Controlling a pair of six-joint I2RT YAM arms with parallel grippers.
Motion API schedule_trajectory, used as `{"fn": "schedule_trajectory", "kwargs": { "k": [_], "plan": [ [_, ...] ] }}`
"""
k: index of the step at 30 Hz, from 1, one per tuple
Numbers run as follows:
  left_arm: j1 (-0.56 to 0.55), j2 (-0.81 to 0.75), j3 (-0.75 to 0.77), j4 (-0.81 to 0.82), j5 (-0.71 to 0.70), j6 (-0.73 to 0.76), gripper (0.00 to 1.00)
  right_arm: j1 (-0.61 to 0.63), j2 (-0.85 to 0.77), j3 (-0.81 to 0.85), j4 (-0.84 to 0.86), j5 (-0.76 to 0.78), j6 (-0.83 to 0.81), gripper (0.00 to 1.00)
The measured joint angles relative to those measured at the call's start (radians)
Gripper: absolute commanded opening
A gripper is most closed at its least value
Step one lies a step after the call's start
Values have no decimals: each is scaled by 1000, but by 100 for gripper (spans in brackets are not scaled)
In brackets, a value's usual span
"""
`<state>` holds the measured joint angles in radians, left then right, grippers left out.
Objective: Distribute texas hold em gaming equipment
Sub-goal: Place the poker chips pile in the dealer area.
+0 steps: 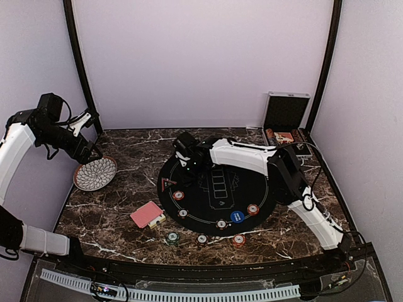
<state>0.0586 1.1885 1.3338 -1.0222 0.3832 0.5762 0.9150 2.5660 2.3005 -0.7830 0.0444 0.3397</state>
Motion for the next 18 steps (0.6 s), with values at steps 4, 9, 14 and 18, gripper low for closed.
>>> {"fn": "schedule_trajectory", "kwargs": {
  "k": [4,9,14,18],
  "plan": [
    [0,0,0,0,0,0,99,0,8,10,3,-10,10,31],
    [0,0,0,0,0,0,99,0,10,11,5,-23,16,53],
    [0,0,0,0,0,0,99,0,10,12,11,-32,19,63],
    [0,0,0,0,0,0,99,0,10,13,11,-34,14,62]
  ]
}}
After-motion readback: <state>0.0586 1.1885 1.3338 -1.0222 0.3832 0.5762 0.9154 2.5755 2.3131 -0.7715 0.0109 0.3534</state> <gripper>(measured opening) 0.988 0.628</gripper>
